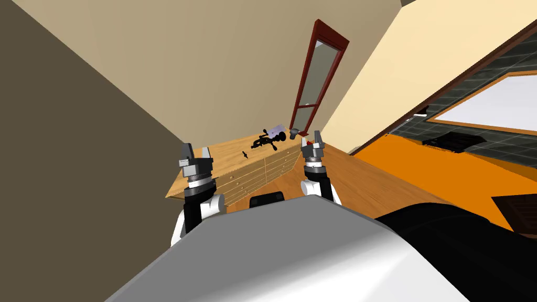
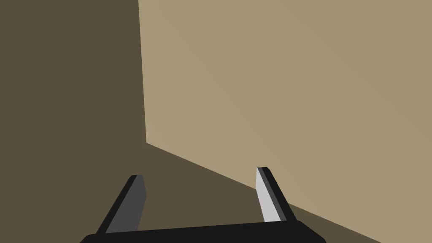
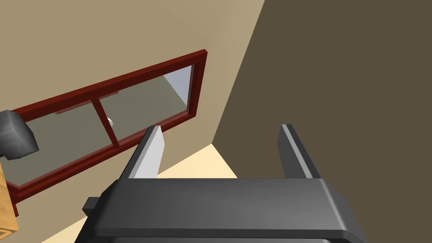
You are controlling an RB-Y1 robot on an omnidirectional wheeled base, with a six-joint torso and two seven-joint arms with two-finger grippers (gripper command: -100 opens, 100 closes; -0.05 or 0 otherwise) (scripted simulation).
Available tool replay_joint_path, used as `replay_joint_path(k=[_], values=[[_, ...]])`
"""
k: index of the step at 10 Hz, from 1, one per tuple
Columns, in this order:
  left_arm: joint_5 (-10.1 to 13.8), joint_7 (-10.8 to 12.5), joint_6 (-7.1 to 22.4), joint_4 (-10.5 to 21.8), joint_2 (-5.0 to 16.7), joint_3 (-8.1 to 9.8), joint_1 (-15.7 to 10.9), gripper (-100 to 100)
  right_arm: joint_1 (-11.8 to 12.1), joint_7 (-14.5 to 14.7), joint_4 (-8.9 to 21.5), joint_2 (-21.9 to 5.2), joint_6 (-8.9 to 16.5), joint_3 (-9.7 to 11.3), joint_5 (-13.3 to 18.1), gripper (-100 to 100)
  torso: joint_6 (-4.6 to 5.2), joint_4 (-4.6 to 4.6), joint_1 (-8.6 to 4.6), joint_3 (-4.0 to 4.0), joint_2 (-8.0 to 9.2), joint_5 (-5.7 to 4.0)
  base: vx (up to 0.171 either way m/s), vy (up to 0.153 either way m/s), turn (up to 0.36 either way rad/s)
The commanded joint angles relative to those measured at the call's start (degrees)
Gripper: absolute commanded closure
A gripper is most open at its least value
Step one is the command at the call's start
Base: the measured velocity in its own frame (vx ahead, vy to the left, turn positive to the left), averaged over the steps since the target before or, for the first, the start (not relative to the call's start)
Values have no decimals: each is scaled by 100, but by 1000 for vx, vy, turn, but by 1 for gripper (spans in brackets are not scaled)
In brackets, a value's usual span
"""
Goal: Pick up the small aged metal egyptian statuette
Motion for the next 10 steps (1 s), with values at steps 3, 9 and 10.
replay_joint_path(k=[3,9,10], values=[[146,-53,165,55,449,117,103,-100,0,0,0,0,0,0,0,0,1,-1,-2,-3,-6,0,18,-10,-94],[583,-209,672,208,1416,482,413,-100,1,0,0,0,0,0,0,0,-1,-3,-3,-7,-12,-1,36,-10,-147],[699,-249,807,247,1577,569,493,-100,0,0,0,0,0,0,0,0,2,-3,-3,-7,-12,-1,36,-8,-204]])
